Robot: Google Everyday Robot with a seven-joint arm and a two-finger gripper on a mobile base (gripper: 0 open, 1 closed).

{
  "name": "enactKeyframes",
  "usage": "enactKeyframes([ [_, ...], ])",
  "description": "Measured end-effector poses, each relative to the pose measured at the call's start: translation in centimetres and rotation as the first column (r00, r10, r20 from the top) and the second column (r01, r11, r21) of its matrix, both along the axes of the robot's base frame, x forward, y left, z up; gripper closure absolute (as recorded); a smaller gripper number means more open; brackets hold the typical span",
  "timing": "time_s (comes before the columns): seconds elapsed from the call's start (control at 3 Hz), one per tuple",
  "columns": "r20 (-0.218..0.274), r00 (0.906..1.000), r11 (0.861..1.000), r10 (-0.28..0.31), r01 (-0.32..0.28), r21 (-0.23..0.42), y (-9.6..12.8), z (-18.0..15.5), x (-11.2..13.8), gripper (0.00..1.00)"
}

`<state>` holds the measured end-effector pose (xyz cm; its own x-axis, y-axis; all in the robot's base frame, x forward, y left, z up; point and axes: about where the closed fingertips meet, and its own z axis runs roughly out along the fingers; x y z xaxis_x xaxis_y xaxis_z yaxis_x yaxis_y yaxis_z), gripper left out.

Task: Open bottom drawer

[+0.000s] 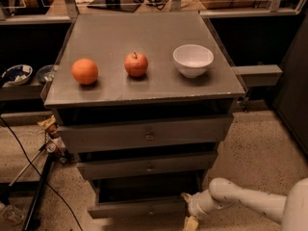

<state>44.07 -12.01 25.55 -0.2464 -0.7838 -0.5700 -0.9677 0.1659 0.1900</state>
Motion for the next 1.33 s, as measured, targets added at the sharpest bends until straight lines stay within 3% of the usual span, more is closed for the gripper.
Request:
enactKeyframes([
  [0.33, 0.021, 0.9997, 0.999, 0.008, -0.007, -0.042, 0.6, -2.0, 2.6, 0.00],
  [0.67, 0.022, 0.9997, 0.999, 0.008, -0.007, -0.042, 0.6, -2.0, 2.7, 0.00],
  [1.33, -0.051, 0.9984, 0.999, 0.024, -0.025, -0.021, 0.9, -4.7, 0.4, 0.00],
])
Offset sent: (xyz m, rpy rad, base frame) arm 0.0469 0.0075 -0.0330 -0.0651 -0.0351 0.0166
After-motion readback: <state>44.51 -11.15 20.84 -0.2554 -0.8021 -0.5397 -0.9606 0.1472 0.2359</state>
